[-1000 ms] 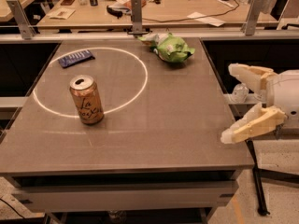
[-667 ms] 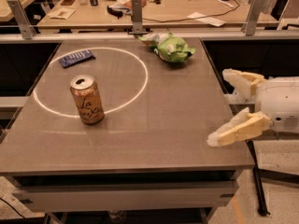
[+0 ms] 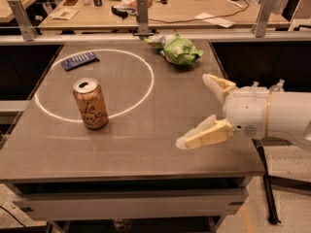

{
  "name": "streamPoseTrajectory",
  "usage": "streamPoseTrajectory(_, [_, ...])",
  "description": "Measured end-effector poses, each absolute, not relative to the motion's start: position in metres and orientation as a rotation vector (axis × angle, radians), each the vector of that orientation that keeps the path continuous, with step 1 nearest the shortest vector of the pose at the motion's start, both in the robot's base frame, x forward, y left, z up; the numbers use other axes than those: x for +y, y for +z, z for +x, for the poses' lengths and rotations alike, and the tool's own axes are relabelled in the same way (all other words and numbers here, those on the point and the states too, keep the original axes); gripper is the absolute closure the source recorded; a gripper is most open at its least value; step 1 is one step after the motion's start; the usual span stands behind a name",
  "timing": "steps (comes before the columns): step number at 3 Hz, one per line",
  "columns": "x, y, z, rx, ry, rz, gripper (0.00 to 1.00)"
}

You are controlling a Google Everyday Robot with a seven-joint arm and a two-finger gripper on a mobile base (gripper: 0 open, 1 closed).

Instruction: Move orange can near green rice chip bag

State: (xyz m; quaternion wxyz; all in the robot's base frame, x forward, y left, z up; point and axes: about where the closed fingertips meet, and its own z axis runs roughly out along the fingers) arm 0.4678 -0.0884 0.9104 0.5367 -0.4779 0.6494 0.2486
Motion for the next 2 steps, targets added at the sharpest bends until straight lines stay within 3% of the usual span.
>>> streamPoseTrajectory(2, [-0.028, 0.887, 0.485, 1.519, 0.709, -1.047, 0.00])
